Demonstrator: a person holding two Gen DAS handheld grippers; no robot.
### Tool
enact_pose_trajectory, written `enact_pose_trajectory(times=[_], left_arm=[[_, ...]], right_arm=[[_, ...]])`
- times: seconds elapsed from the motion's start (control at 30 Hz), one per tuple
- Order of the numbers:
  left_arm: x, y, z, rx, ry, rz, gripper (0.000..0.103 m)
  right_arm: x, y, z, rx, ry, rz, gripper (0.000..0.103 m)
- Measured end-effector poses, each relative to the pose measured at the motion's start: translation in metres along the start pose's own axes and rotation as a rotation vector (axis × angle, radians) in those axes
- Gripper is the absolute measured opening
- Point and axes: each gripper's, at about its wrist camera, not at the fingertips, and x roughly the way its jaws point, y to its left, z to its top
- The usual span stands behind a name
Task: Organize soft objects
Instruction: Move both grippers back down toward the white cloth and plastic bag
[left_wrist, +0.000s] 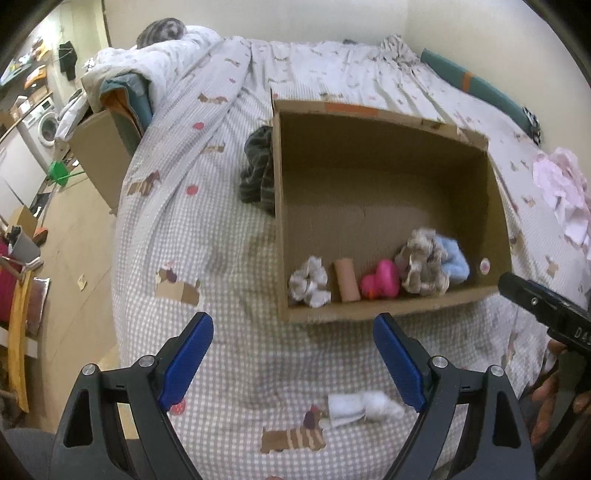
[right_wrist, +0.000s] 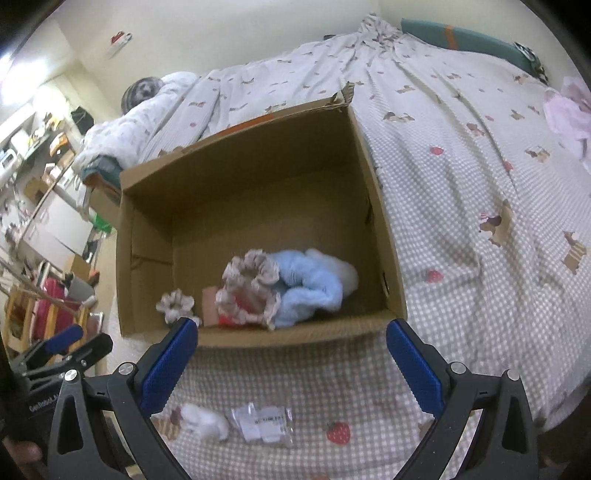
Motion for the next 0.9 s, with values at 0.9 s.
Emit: enact_pose_trajectory(times=[0.9], left_arm=[[0.066, 0.019, -0.04, -0.132, 0.311, -0.094, 0.086]], right_arm=[[0.023, -0.051, -0.039, 0.222, 0.198, 0.019, 0.103]])
